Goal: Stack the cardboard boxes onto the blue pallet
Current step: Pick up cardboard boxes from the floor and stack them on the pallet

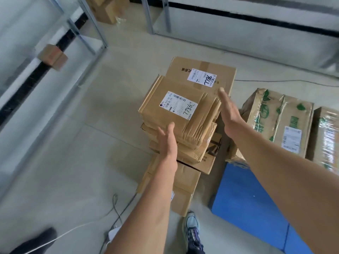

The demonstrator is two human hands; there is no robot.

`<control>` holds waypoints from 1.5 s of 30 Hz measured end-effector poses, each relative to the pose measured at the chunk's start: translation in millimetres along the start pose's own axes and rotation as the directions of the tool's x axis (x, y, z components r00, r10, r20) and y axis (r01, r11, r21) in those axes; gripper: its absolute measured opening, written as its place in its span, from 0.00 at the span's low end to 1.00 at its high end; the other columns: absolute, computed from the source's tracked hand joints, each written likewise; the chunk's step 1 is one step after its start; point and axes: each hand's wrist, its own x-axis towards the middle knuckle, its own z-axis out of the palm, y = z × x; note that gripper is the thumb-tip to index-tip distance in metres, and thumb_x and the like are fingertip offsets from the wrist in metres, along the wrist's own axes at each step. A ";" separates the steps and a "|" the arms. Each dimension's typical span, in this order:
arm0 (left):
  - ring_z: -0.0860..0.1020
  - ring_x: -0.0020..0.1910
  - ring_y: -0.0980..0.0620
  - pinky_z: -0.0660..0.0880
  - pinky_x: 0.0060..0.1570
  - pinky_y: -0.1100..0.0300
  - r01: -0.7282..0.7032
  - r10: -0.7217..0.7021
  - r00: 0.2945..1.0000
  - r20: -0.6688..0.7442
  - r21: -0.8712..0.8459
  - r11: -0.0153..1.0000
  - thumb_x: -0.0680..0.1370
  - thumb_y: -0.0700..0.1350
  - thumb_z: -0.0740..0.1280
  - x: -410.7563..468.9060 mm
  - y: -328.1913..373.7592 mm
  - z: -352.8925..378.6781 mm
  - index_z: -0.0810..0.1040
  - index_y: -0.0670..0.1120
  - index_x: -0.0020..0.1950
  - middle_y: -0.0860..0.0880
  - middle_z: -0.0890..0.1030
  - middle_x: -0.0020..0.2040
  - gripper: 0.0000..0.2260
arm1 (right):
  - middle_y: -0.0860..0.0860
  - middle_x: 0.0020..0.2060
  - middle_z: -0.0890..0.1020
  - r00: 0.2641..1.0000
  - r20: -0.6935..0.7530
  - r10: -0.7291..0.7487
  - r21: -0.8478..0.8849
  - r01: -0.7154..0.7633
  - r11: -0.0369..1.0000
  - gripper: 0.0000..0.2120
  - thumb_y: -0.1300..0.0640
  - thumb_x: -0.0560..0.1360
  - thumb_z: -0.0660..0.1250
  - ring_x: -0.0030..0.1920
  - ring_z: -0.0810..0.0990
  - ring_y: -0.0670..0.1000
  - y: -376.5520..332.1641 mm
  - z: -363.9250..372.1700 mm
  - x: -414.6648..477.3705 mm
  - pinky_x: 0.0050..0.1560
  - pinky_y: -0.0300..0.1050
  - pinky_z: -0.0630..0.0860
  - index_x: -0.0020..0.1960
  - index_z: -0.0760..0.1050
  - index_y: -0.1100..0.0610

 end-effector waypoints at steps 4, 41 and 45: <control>0.56 0.83 0.46 0.58 0.78 0.38 0.020 -0.021 1.000 -0.015 -0.018 1.000 0.80 0.62 0.63 19.0 2.9 6.5 0.50 0.56 0.85 0.51 0.52 0.85 0.37 | 0.51 0.84 0.57 0.999 0.035 0.015 -0.075 -0.012 0.997 0.35 0.30 0.83 0.48 0.83 0.53 0.56 -1.1 9.8 22.7 0.80 0.62 0.49 0.84 0.57 0.47; 0.59 0.78 0.58 0.58 0.66 0.58 -0.194 0.130 0.964 0.231 0.283 0.939 0.77 0.69 0.60 -128.3 -123.9 39.8 0.52 0.55 0.85 0.55 0.57 0.84 0.40 | 0.32 0.59 0.73 0.965 -0.133 0.226 0.162 -0.203 0.966 0.32 0.29 0.82 0.51 0.59 0.71 0.37 156.8 -134.7 -210.4 0.58 0.39 0.63 0.78 0.68 0.43; 0.66 0.65 0.69 0.60 0.60 0.64 -0.180 0.086 0.953 0.292 0.313 0.932 0.72 0.70 0.60 -147.0 -181.9 50.5 0.58 0.54 0.82 0.61 0.66 0.75 0.42 | 0.26 0.52 0.73 0.934 -0.207 0.291 0.150 -0.263 0.953 0.27 0.29 0.82 0.50 0.52 0.72 0.30 214.1 -158.5 -251.5 0.53 0.38 0.64 0.75 0.71 0.39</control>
